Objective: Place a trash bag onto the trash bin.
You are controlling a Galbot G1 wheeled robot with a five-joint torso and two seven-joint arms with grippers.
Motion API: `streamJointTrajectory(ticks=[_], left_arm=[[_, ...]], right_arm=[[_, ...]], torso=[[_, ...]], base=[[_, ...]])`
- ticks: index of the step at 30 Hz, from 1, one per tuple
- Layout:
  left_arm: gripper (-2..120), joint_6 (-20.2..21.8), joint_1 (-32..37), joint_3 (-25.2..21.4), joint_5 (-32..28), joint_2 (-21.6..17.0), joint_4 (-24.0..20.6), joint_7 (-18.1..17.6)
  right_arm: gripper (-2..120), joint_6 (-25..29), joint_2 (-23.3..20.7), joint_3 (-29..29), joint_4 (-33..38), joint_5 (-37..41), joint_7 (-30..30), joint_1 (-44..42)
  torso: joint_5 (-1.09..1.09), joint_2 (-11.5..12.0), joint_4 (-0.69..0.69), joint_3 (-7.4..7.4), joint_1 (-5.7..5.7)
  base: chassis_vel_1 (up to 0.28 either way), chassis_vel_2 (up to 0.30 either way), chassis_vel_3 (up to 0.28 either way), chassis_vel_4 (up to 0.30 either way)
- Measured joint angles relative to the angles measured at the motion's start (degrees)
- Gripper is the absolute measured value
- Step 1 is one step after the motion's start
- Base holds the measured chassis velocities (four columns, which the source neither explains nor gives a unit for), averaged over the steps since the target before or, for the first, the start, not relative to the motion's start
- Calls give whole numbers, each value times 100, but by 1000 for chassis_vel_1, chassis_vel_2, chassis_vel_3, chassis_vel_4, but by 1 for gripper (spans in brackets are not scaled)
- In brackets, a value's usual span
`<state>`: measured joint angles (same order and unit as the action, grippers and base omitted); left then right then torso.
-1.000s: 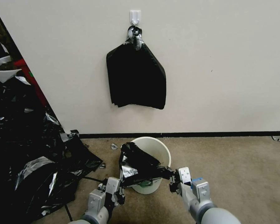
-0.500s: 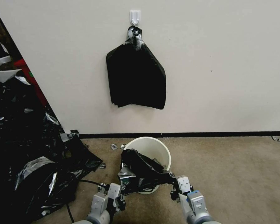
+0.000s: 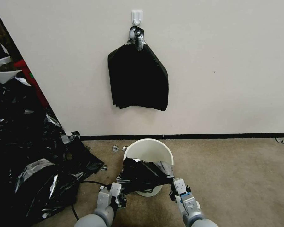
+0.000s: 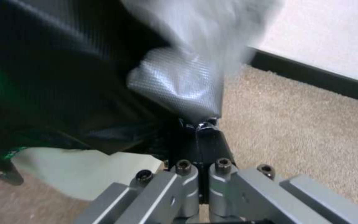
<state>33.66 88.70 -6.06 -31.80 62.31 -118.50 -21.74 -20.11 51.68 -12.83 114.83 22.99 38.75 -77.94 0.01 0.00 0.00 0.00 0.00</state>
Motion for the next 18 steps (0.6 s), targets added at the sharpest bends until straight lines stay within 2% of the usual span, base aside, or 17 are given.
streamJointTrajectory(ticks=[7, 8, 9, 11, 14, 15, 18], left_arm=[[0, -5, -128, -12, 4, 87, 148, 22], [0, -6, -126, -29, 7, 79, 154, 21], [0, -6, -126, -29, 7, 79, 154, 21], [0, 0, -80, -56, 9, 13, 114, 17], [10, 28, 24, -85, 9, -119, -27, 13], [10, 28, 24, -85, 9, -119, -27, 13], [27, 87, 228, -142, -34, -420, -312, -3]], right_arm=[[1, 103, 25, 132, -119, -15, -175, -38], [6, 117, 7, 180, -99, -5, -218, -85], [6, 117, 7, 180, -99, -5, -218, -85], [17, 138, -41, 230, 19, 67, -251, -196], [27, 153, -150, 289, 252, 229, -247, -393], [27, 153, -150, 289, 252, 229, -247, -393], [41, 188, -359, 411, 664, 467, -212, -803]], torso=[[-1, 0, 0, 0, 0], [0, 0, 0, 0, 0], [0, 0, 0, 0, 0], [0, 0, 0, 0, 0], [-1, 0, -1, 0, 0], [-1, 0, -1, 0, 0], [-1, 0, 0, 0, 0]], base=[[0, 0, 0, 0], [0, 0, 0, 0], [0, 0, 0, 0], [0, 0, 0, 0], [0, 0, 0, 0], [0, 0, 0, 0], [0, 0, 0, 0]])
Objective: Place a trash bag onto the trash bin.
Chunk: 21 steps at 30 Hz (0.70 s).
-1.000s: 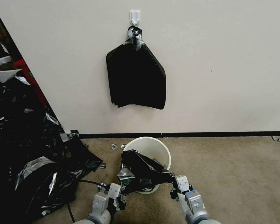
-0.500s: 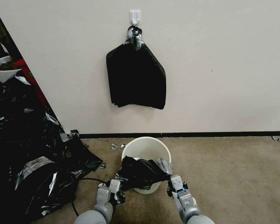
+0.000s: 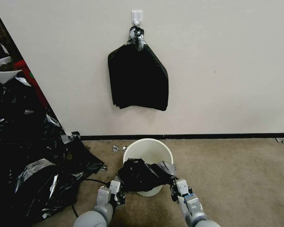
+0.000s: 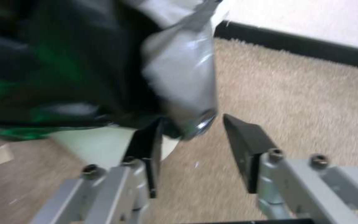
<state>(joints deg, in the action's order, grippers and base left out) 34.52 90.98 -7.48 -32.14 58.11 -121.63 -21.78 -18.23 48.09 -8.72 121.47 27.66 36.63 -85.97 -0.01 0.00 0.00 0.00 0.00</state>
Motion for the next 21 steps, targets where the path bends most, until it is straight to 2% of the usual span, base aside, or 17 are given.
streamJointTrajectory(ticks=[1, 4, 7, 8, 9, 11, 13, 14, 17, 18, 21], left_arm=[[27, 0, 0, 0, 0, 0, 0, 0], [40, 32, 196, -47, -140, -241, -331, -50], [47, 16, 292, -58, -268, -364, -540, -146], [55, -27, 384, -70, -371, -451, -772, -203], [55, -27, 384, -70, -371, -451, -772, -203], [62, -63, 463, -106, -433, -504, -1018, -241], [73, -112, 551, -160, -475, -491, -1462, -303], [73, -112, 551, -160, -475, -491, -1462, -303], [87, -242, 530, -297, -393, -333, -1751, -304], [87, -242, 530, -297, -393, -333, -1751, -304], [98, -278, 445, -473, -373, -181, -1846, -295]], right_arm=[[41, 0, 0, 0, 0, 0, 0, 0], [57, 75, -168, 161, 376, 44, 13, -392], [64, 153, -240, 251, 552, 20, 18, -597], [72, 278, -290, 311, 691, -84, 18, -756], [72, 278, -290, 311, 691, -84, 18, -756], [79, 564, -318, 368, 814, -291, -35, -881], [90, 1068, -267, 603, 992, -594, -428, -923], [90, 1068, -267, 603, 992, -594, -428, -923], [99, 1232, -145, 1043, 1106, -409, -1083, -560], [99, 1232, -145, 1043, 1106, -409, -1083, -560], [100, 786, -2, 1289, 877, 495, -1580, 369]], torso=[[0, 0, 0, 0, 0], [0, 0, 0, 0, 0], [1, 0, 0, 0, 0], [0, 0, 0, 0, 0], [0, 0, 0, 0, 0], [0, 0, 0, 0, 0], [1, 0, 1, 0, -1], [1, 0, 1, 0, -1], [0, 0, 1, 0, -1], [0, 0, 1, 0, -1], [0, 0, 0, 0, -1]], base=[[0, 0, 0, 0], [0, 0, 0, 0], [0, 0, 0, 0], [0, 0, 0, 0], [0, 0, 0, 0], [0, 0, 0, 0], [0, 0, 0, 0], [0, 0, 0, 0], [0, 0, 0, 0], [0, 0, 0, 0], [0, 0, 0, 0]])
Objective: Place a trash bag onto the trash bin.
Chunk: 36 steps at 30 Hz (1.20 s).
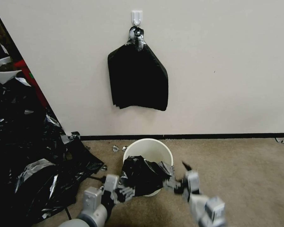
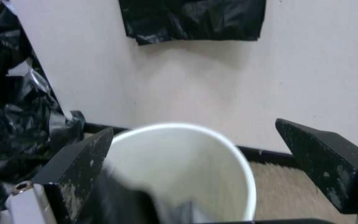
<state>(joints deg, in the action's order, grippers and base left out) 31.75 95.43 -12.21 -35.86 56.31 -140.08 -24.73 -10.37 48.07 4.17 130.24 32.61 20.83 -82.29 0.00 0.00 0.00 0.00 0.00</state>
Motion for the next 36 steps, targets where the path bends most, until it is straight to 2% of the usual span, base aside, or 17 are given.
streamJointTrajectory(ticks=[1, 2, 4, 5, 6, 7, 10, 11, 12, 14, 20, 22, 24, 27, 28, 31, 36], left_arm=[[99, -61, -40, -100, 7, 73, -5, 8], [99, -61, -40, -100, 7, 73, -5, 8], [100, -242, -74, -283, 90, 188, -7, 25], [100, -300, -77, -347, 120, 220, -7, 35], [100, -397, -86, -510, 164, 295, -16, 44], [100, -397, -86, -510, 164, 295, -16, 44], [100, -535, -154, -922, 190, 467, -31, 38], [100, -535, -154, -922, 190, 467, -31, 38], [100, -584, -206, -1073, 194, 573, -31, 30], [100, -677, -280, -1291, 211, 779, -14, 28], [100, -780, -314, -1492, 200, 990, 43, 27], [100, -806, -298, -1509, 200, 1019, 79, 27], [100, -810, -298, -1506, 202, 1025, 88, 27], [100, -816, -309, -1463, 216, 1081, 113, 25], [100, -816, -309, -1463, 216, 1081, 113, 25], [100, -839, -291, -1414, 307, 1129, 113, 21], [100, -885, -248, -1398, 377, 1149, 116, 13]], right_arm=[[100, -446, 85, 56, -266, 590, -153, 552], [100, -446, 85, 56, -266, 590, -153, 552], [100, -1200, 194, 40, -818, 1181, -471, 1309], [100, -1381, 216, 22, -967, 1270, -584, 1470], [100, -1836, 270, -43, -1412, 1396, -969, 1882], [100, -1836, 270, -43, -1412, 1396, -969, 1882], [100, -2793, 425, -197, -2263, 1174, -1905, 2680], [100, -2793, 425, -197, -2263, 1174, -1905, 2680], [100, -2985, 512, -266, -2546, 926, -2231, 2923], [100, -3070, 686, -388, -3009, 339, -2682, 3261], [98, -3070, 898, -524, -3599, -193, -3055, 3536], [87, -3055, 998, -566, -3805, -283, -3224, 3616], [85, -3052, 1020, -581, -3849, -302, -3245, 3635], [70, -3037, 1144, -632, -4034, -371, -3298, 3719], [70, -3037, 1144, -632, -4034, -371, -3298, 3719], [53, -3014, 1169, -633, -4060, -376, -3302, 3722], [42, -2909, 1156, -634, -4014, -316, -3190, 3669]], torso=[[0, 0, 0, 0, 0], [0, 0, 0, 0, 0], [1, 0, -3, 0, 0], [1, 0, -3, 1, 0], [1, 1, -2, 1, 0], [1, 1, -2, 1, 0], [0, 0, -1, 1, 0], [0, 0, -1, 1, 0], [-1, 0, -1, 1, 0], [0, 0, -1, 1, 0], [0, 0, 0, 1, 1], [0, 1, 0, 0, 0], [0, 0, 0, 0, 0], [0, 1, -1, 0, 0], [0, 1, -1, 0, 0], [0, 1, 0, 0, 0], [0, 1, 0, 0, 1]], base=[[0, 0, 0, 0], [0, 0, 0, 0], [0, 0, 0, 0], [0, 0, 0, 0], [0, 0, 0, 0], [0, 0, 0, 0], [0, 0, 0, 0], [0, 0, 0, 0], [0, 0, 0, 0], [0, 0, 0, 0], [0, 0, 0, 0], [0, 0, 0, 0], [0, 0, 0, 0], [0, 0, 0, 0], [0, 0, 0, 0], [0, 0, 0, 0], [0, 0, 0, 0]])
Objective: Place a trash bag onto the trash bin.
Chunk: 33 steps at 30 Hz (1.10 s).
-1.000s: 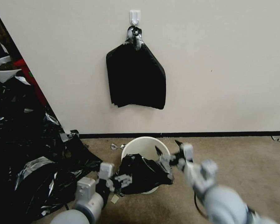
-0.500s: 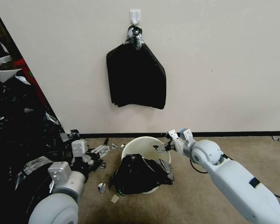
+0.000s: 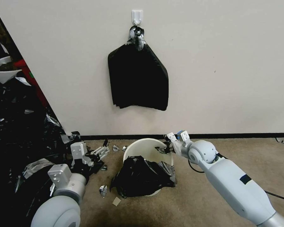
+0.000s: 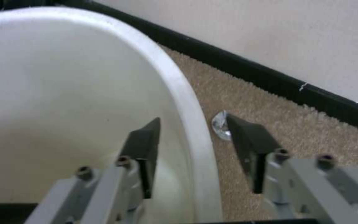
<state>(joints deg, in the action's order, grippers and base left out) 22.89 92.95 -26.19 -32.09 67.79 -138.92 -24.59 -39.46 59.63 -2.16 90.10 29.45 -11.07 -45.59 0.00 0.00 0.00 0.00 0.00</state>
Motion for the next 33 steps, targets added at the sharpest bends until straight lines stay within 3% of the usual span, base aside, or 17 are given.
streamJointTrajectory(ticks=[3, 4, 5, 8, 9, 11, 12, 13, 15, 17, 18, 22, 33], left_arm=[[100, -25, 9, 17, 33, 6, 2, -4], [100, -32, -5, 37, 60, 4, 16, -7], [100, -32, -5, 37, 60, 4, 16, -7], [100, -49, -43, 76, 133, 1, 46, -11], [100, -49, -43, 76, 133, 1, 46, -11], [100, -52, -56, 90, 146, 8, 63, -13], [100, -67, -67, 104, 155, 13, 87, -15], [100, -67, -67, 104, 155, 13, 87, -15], [100, -97, -90, 127, 167, 14, 147, -18], [100, -106, -127, 151, 169, 9, 192, -19], [100, -106, -127, 151, 169, 9, 192, -19], [100, -107, -188, 210, 174, 4, 247, -22], [100, -112, -146, 243, 211, 16, 258, -23]], right_arm=[[27, 272, -24, -25, 173, 441, 709, -126], [24, 394, -46, -69, 354, 779, 1207, -223], [24, 394, -46, -69, 354, 779, 1207, -223], [11, 718, -115, -201, 825, 1460, 2423, -497], [11, 718, -115, -201, 825, 1460, 2423, -497], [7, 953, -133, -270, 1063, 1729, 3108, -687], [7, 1264, -120, -317, 1291, 2028, 3871, -930], [7, 1264, -120, -317, 1291, 2028, 3871, -930], [7, 2161, 43, -340, 1646, 2564, 5336, -1347], [7, 3181, 345, -328, 1803, 2789, 6284, -1601], [7, 3181, 345, -328, 1803, 2789, 6284, -1601], [7, 4035, 848, -218, 1846, 2614, 7193, -1859], [8, 4285, 1218, -182, 1758, 2133, 7511, -2128]], torso=[[0, 0, 0, 0, 0], [0, 0, 0, 0, 0], [0, 0, 0, 0, 0], [0, -1, -1, -1, 0], [0, -1, -1, -1, 0], [1, -1, 0, 0, 0], [0, -1, 0, 0, 0], [0, -1, 0, 0, 0], [-1, -1, 1, -1, 0], [0, -1, 0, -1, 0], [0, -1, 0, -1, 0], [0, -1, 1, -1, 0], [0, -1, 0, -1, 0]], base=[[0, 0, 0, 0], [0, 0, 0, 0], [0, 0, 0, 0], [0, 0, 0, 0], [0, 0, 0, 0], [0, 0, 0, 0], [0, 0, 0, 0], [0, 0, 0, 0], [0, 0, 0, 0], [0, 0, 0, 0], [0, 0, 0, 0], [0, 0, 0, 0], [0, 0, 0, 0]])
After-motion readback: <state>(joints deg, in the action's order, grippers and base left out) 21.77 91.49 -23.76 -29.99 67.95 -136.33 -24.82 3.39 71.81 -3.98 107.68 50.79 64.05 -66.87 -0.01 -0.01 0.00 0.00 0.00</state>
